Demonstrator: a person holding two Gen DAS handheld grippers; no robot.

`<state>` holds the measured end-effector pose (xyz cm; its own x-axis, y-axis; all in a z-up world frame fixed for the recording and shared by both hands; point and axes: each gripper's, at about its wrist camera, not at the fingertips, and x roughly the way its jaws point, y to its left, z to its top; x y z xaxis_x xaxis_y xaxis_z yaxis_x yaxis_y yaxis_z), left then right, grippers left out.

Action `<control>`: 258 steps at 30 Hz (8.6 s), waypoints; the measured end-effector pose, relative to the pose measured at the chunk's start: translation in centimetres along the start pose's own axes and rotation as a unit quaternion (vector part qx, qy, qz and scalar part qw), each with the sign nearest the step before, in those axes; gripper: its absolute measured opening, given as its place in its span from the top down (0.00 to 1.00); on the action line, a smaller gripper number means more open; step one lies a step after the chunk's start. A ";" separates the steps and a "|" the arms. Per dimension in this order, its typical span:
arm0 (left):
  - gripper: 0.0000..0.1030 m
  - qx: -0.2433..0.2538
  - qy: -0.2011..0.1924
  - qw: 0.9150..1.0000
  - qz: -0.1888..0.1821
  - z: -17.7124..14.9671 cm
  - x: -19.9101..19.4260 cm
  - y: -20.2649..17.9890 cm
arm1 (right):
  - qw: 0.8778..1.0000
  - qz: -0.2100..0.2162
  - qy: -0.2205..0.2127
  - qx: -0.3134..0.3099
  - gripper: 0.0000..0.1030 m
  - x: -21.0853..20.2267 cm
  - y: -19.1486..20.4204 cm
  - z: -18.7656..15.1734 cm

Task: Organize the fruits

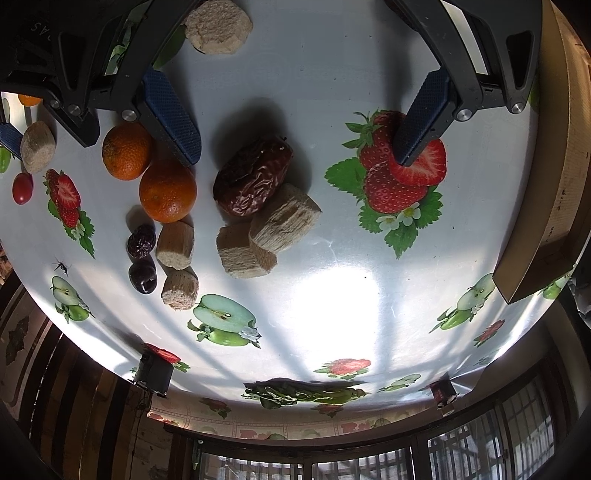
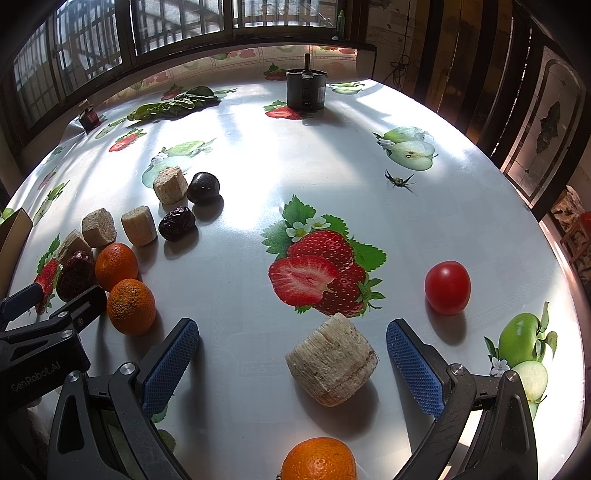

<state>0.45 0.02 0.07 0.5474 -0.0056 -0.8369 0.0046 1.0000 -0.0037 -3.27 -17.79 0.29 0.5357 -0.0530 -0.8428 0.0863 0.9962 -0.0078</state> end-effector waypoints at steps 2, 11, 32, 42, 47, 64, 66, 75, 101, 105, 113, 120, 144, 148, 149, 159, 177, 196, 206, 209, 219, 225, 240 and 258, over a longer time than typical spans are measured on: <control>0.00 0.000 0.003 1.000 0.000 0.0 0.0 -0.1 | 1.000 0.001 0.008 -0.003 0.01 -0.3 0.3 -0.3; 0.04 -0.017 0.004 0.999 -0.047 -1.2 -3.3 1.3 | 1.000 0.003 0.002 -0.006 0.01 -0.5 0.5 -0.8; 0.01 -0.039 -0.250 0.965 0.065 -6.5 -17.8 12.7 | 0.954 0.032 -0.290 0.069 0.00 -16.0 0.4 -7.6; 0.01 -0.014 -0.170 0.985 0.002 -8.0 -14.2 10.7 | 0.976 0.056 -0.202 0.060 0.00 -14.2 2.3 -7.5; 0.04 0.014 -0.156 0.988 0.006 -8.5 -13.6 9.2 | 0.978 0.059 -0.191 0.056 0.03 -13.5 2.8 -8.2; 0.05 0.015 -0.132 0.991 -0.006 -8.4 -12.8 8.9 | 0.981 0.079 -0.163 0.066 0.05 -12.2 2.2 -8.5; 0.05 0.017 -0.129 0.991 -0.011 -8.4 -12.7 8.8 | 0.981 0.080 -0.161 0.070 0.05 -12.1 2.0 -8.5; 0.05 -0.043 -0.131 0.990 -0.045 -6.5 -13.9 14.4 | 0.982 0.084 -0.154 0.069 0.05 -12.5 0.8 -7.5; 0.45 0.060 0.018 0.992 -0.113 -6.6 -6.0 7.3 | 0.980 0.171 0.009 -0.102 0.52 -4.0 11.7 -3.7; 0.45 0.062 0.017 0.992 -0.108 -6.7 -6.0 7.2 | 0.981 0.167 0.005 -0.102 0.52 -4.0 11.5 -3.7; 0.45 0.062 0.008 0.992 -0.105 -6.9 -6.1 7.1 | 0.982 0.157 -0.001 -0.108 0.52 -4.1 11.5 -4.0; 0.52 0.061 0.002 0.994 -0.090 -7.0 -6.2 7.0 | 0.982 0.150 -0.007 -0.117 0.52 -4.2 11.6 -4.3; 0.71 0.056 -0.082 0.994 -0.051 -8.0 -12.0 8.3 | 0.981 0.137 -0.059 -0.121 0.71 -9.6 12.1 -5.1; 0.71 0.035 -0.107 0.993 -0.036 -7.6 -14.3 10.9 | 0.977 0.152 -0.077 -0.128 0.71 -11.7 13.5 -4.8; 0.71 0.027 -0.114 0.993 -0.029 -7.4 -14.9 12.0 | 0.975 0.159 -0.080 -0.131 0.71 -12.3 14.0 -4.7; 0.71 -0.039 -0.104 0.989 0.099 -7.3 -15.3 25.6 | 0.940 0.279 -0.079 -0.179 0.71 -15.3 24.3 -2.9; 0.69 -0.095 -0.020 0.988 0.120 -10.8 -10.5 32.7 | 0.914 0.286 0.010 -0.288 0.70 -9.0 38.6 -9.5; 0.27 -0.134 -0.102 0.981 0.096 -10.0 -17.7 30.7 | 0.924 0.309 -0.054 -0.220 0.48 -13.2 31.8 -7.2; 0.26 -0.086 -0.113 0.989 0.034 -7.9 -18.4 24.0 | 0.955 0.259 -0.076 -0.125 0.48 -12.3 18.2 -5.1; 0.26 -0.049 -0.105 0.993 -0.002 -6.9 -17.5 20.3 | 0.969 0.221 -0.078 -0.079 0.48 -11.4 12.0 -4.2; 0.26 0.034 -0.056 0.992 -0.111 -4.4 -11.4 8.4 | 0.989 0.129 -0.057 0.048 0.48 -8.7 -4.0 -4.2; 0.45 0.102 -0.045 0.980 -0.164 -2.6 -8.7 1.2 | 0.988 0.146 -0.037 0.029 0.48 -7.2 -3.8 -5.2; 0.55 0.200 -0.048 0.969 -0.133 -0.4 -3.4 -8.1 | 0.989 0.145 -0.002 -0.012 0.48 -5.0 -2.2 -5.3; 0.77 0.215 -0.060 0.968 -0.115 -1.8 -3.8 -8.1 | 0.993 0.107 -0.009 -0.046 0.63 -5.3 -0.4 -5.7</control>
<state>-3.14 -8.07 2.26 0.5831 -0.2533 -0.7719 0.4718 0.8791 0.0679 -10.93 -17.50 1.68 0.5490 0.1597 -0.8204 -0.1070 0.9869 0.1206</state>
